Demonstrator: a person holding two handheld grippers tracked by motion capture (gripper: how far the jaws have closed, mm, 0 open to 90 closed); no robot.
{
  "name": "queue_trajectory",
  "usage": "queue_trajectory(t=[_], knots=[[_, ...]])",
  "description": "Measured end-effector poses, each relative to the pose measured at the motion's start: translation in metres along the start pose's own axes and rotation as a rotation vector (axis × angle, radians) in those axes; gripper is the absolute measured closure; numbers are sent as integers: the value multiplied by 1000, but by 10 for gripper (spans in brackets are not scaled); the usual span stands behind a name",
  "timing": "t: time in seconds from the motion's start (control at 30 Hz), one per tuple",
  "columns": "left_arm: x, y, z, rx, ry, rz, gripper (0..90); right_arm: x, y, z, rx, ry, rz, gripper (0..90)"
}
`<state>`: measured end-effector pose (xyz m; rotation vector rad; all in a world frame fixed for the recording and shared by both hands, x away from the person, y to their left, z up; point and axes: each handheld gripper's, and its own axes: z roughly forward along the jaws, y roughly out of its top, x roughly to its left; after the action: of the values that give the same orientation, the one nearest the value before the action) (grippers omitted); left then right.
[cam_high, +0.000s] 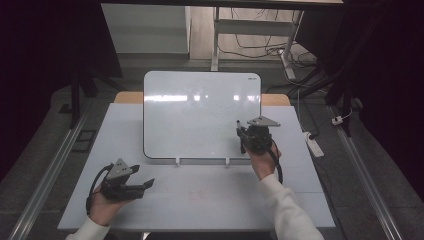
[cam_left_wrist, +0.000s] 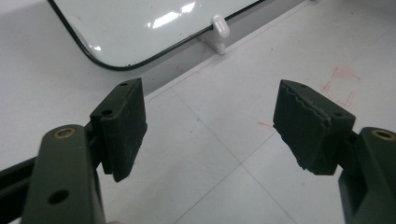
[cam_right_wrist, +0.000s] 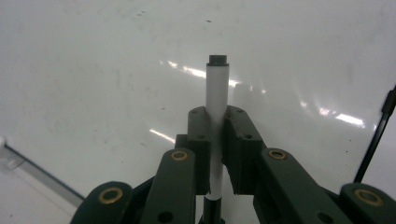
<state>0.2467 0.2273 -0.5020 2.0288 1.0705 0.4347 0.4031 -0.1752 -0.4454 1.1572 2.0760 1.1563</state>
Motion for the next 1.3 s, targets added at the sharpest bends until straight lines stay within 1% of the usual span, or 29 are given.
queue_trajectory(t=[0.27,0.47,0.77,0.83,0.97,1.03,1.13,1.23,1.3], knots=[[2,-2,1,6,5,0,266,-6,0,10,9,-25,5,803],[3,-3,2,10,7,-3,267,-9,-1,15,8,-33,3,801],[3,-4,3,14,3,-1,269,-11,1,15,-1,-37,-7,793],[3,-4,3,13,3,0,270,-11,1,15,-2,-41,-12,768],[3,-4,3,10,7,2,271,-11,0,12,-15,-50,-22,669],[3,-4,2,8,9,2,271,-10,0,7,-32,-42,-40,617],[4,-5,2,2,10,0,271,-10,-5,-6,-65,-10,-81,558],[5,-5,2,-8,3,-10,270,-12,-16,-21,-92,37,-116,500],[5,-6,1,-13,-2,-15,269,-14,-26,-32,-98,71,-140,471]])
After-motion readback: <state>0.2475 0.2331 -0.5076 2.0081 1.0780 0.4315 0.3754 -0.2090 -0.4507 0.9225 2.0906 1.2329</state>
